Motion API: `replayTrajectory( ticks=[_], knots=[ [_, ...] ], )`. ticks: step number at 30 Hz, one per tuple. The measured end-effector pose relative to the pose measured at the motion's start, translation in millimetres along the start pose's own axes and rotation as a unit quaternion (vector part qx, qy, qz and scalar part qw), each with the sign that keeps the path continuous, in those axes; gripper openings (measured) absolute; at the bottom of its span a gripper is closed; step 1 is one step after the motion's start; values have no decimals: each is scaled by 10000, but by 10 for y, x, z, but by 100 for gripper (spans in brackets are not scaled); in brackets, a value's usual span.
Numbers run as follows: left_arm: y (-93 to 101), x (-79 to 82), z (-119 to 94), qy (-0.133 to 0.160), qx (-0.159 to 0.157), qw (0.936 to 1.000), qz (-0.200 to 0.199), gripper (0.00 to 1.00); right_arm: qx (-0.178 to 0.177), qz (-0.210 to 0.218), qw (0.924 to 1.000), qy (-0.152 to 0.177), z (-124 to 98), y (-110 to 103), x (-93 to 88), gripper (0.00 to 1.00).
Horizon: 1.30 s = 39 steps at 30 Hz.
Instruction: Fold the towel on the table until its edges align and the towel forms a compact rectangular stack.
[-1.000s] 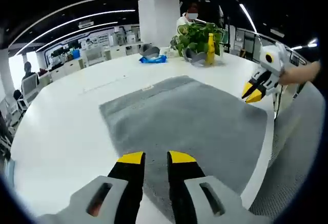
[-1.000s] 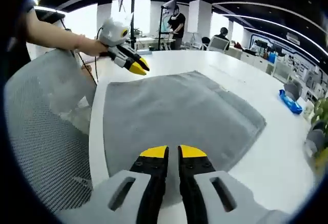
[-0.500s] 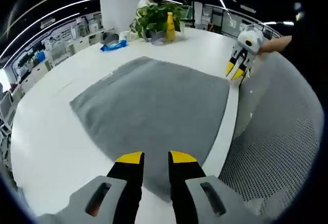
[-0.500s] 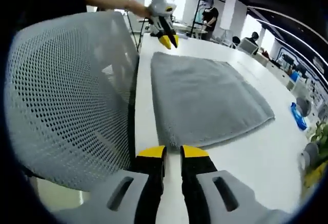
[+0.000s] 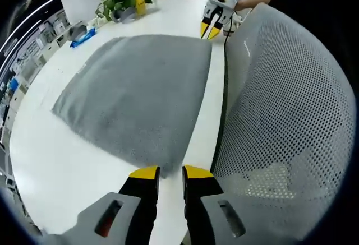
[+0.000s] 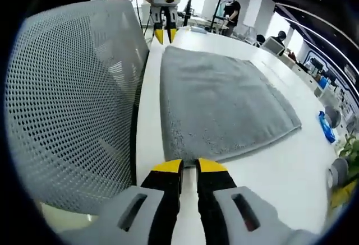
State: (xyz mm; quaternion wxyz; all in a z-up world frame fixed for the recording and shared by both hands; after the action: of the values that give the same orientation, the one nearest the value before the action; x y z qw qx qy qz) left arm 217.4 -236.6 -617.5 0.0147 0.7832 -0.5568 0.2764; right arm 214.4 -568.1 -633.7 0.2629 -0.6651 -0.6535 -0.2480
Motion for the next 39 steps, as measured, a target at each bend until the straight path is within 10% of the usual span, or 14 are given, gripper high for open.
replayTrajectory(
  ticks=[16,22,28,39],
  knots=[
    [54,-77,181,-372,-10,9988,333,15,-56,356,9991,234,21,-20,-33,5],
    [1,-80,203,-412,181,9990,-7,8,179,1519,9837,950,-32,-25,-52,15],
    [9,-64,225,-678,339,9970,178,6,272,688,9970,215,26,-164,-89,17],
    [-8,-75,222,-793,520,9954,141,5,-591,74,9974,416,-130,-44,195,19]
  ],
)
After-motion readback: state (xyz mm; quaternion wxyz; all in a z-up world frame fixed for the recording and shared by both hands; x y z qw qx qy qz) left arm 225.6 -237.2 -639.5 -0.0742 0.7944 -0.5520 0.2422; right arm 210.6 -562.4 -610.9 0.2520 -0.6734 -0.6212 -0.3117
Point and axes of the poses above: the point that each gripper's makers call its tool centre point, and the gripper's own axes: z roughly forward along the fingers, y roughly to its right, x roughly out of its top, the point moved 2 cm from there along -z, roughly backward along the fingers, and after that the axes turned 15 degrees about x, right-handed, at the moved point
